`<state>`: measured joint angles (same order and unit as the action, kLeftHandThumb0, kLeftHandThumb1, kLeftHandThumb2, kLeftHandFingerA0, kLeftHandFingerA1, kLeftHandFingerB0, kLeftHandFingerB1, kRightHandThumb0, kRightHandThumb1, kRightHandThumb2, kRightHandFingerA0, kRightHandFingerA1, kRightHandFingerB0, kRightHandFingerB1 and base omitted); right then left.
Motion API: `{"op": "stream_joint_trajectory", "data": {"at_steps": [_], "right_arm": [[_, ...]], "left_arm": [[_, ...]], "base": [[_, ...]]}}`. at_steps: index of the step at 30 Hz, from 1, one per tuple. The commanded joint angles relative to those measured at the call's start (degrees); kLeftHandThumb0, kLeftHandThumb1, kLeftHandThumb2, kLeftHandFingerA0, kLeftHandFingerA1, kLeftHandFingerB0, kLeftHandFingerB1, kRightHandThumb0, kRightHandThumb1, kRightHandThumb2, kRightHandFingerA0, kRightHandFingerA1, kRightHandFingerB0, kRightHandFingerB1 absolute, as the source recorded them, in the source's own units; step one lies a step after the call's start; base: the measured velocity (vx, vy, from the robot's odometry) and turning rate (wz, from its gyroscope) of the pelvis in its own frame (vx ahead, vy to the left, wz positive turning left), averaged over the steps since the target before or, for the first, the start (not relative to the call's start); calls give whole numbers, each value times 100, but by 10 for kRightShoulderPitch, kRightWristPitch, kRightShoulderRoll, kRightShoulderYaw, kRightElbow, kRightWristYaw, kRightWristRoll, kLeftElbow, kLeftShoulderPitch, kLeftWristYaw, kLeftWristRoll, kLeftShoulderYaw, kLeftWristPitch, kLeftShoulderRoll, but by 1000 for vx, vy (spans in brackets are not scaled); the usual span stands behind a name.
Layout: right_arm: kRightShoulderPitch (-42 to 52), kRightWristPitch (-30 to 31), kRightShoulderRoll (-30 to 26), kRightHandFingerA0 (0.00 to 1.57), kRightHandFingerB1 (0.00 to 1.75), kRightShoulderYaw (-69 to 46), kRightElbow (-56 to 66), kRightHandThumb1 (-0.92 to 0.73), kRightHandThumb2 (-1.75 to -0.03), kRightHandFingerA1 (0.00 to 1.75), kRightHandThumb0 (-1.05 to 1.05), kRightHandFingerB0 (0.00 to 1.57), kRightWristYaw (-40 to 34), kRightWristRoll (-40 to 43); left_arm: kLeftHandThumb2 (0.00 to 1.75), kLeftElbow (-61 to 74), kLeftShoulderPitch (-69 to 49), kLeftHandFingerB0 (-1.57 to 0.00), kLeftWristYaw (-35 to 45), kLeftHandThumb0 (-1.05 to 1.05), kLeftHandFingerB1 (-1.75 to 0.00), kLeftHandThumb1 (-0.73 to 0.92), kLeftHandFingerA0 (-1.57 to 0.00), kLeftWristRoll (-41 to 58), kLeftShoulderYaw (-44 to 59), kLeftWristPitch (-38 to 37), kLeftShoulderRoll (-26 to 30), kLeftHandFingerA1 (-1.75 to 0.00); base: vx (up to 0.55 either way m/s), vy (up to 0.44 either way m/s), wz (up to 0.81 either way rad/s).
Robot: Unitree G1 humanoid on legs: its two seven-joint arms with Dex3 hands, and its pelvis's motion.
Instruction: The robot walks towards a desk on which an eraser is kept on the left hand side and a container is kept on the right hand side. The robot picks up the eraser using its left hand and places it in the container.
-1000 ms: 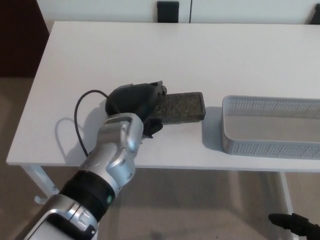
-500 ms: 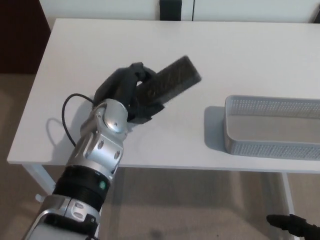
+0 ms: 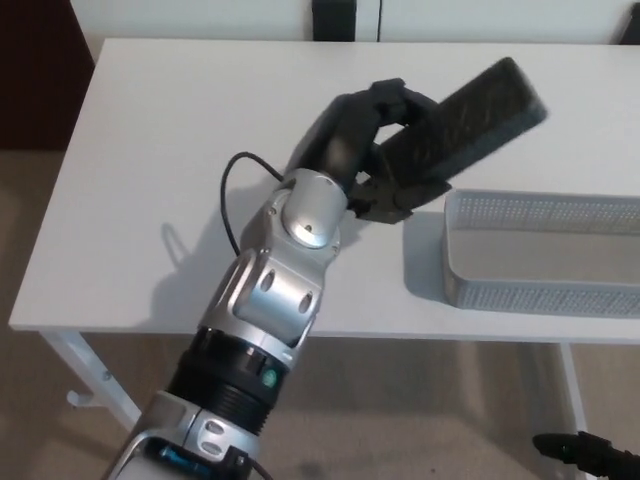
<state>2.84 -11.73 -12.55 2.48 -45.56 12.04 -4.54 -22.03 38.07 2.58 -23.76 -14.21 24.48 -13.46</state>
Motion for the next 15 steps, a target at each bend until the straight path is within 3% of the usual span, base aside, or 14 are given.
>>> {"op": "stream_joint_trajectory", "data": {"at_steps": [1,5,8,9,10,15], "right_arm": [[-3,1,-9,76,38,6,-1,-48,-54,52,-43,37,0,-10],[-6,-7,-12,75,40,11,-6,-47,-54,52,-45,37,6,-11],[-13,-11,-9,74,40,9,-20,-47,-54,53,-45,37,12,-5],[-12,-10,-8,75,40,7,-17,-46,-54,53,-44,37,13,-2],[-10,-9,-9,75,39,9,-12,-47,-54,52,-44,37,14,-3],[-10,0,-12,73,38,7,1,-48,-54,52,-40,36,19,-1]], "left_arm": [[83,5,18,-80,0,-24,-89,68,-91,14,-36,40,-49,-131],[75,-2,29,-78,-5,-27,-71,72,-95,16,-63,56,-61,-127],[78,-9,34,-79,-11,-25,-76,69,-92,27,-68,60,-72,-128],[85,-11,34,-79,-13,-24,-89,68,-89,27,-75,56,-76,-135],[86,-14,35,-80,-17,-25,-91,68,-87,23,-83,59,-79,-141],[78,-38,57,-81,-18,-22,-89,74,-86,30,-106,44,-99,-142]], "base": [[0,0,0],[0,0,0],[0,0,0],[0,0,0],[0,0,0],[0,0,0]]}}
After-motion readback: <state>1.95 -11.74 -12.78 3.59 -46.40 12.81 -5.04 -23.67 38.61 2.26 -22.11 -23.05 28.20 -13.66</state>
